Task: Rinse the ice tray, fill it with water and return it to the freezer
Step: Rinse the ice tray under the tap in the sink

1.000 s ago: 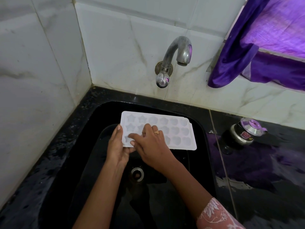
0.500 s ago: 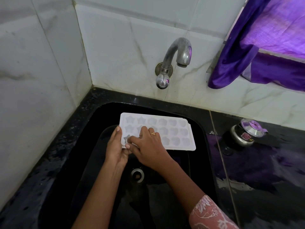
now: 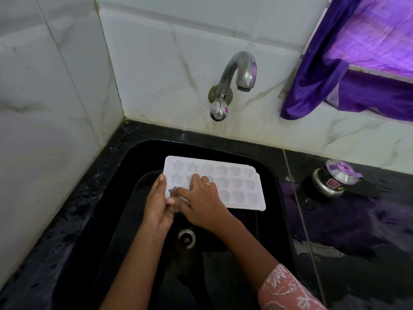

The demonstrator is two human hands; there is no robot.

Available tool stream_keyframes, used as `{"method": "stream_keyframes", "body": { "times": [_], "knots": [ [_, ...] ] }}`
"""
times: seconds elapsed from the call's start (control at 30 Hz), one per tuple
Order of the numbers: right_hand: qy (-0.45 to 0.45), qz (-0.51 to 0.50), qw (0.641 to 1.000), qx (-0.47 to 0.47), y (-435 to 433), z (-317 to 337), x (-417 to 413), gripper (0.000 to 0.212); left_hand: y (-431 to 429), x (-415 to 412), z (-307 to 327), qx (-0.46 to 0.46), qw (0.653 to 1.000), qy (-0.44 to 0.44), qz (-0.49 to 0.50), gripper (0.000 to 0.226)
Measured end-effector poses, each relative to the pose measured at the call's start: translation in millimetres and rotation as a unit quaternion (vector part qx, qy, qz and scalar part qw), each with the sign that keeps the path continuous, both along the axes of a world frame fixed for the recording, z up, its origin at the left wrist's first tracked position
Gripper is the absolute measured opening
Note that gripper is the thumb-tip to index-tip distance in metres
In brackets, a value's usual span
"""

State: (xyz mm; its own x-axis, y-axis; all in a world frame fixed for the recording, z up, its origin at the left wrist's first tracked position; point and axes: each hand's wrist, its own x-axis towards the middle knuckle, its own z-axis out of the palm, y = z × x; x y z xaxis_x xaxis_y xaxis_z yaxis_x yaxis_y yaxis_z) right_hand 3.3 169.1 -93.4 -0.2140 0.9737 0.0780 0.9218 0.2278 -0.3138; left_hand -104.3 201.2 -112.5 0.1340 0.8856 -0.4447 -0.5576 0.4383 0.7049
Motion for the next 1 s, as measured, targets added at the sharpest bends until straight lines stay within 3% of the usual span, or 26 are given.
{"method": "stream_keyframes", "body": {
  "times": [0.17,0.33,0.43,0.57,0.83,1.0],
  "knots": [
    [0.107,-0.051,0.993,0.002,-8.2,6.9,22.7,0.059,2.5,-0.9,2.1,0.004,1.0,-0.01,-0.007,0.028],
    [0.079,-0.272,0.958,0.051,-19.5,14.4,72.3,0.042,3.6,-7.0,-2.1,0.014,1.0,0.015,-0.017,0.026],
    [0.14,-0.365,0.92,-0.026,-26.2,13.1,97.6,0.053,3.5,-7.2,-2.9,0.017,1.0,0.015,-0.022,0.026],
    [0.37,-0.373,0.843,-0.117,-35.9,7.5,109.4,0.044,3.0,-6.3,-4.3,0.022,0.999,0.021,-0.032,0.032],
    [0.372,-0.395,0.835,-0.091,-35.4,-1.7,112.1,0.04,1.5,-14.6,-7.2,0.025,0.996,0.064,-0.062,0.035],
    [0.377,-0.404,0.833,-0.04,-34.2,-4.4,113.6,0.038,1.0,-18.4,-10.7,0.053,0.983,0.16,-0.076,0.014]
  ]
}}
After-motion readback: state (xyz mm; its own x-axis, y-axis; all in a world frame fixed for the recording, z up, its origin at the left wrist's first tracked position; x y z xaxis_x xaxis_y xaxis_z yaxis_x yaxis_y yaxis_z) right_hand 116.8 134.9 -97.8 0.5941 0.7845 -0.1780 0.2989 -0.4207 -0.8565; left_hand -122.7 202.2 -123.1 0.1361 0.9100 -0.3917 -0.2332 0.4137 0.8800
